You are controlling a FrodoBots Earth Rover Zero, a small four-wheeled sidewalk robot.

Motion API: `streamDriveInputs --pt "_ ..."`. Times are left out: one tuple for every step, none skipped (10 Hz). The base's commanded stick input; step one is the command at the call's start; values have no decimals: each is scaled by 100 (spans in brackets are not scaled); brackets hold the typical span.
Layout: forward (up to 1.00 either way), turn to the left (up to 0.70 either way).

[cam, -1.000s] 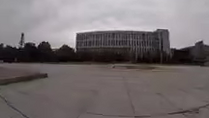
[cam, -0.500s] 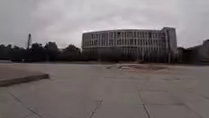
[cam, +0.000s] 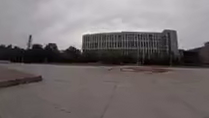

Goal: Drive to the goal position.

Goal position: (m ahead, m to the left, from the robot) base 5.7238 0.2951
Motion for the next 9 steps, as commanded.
streamDriveInputs --pt "100 0" --pt "100 0" --pt "100 0" --pt "100 0" --pt "100 0" --pt "100 0" --pt "100 0" --pt "100 0" --pt "100 0"
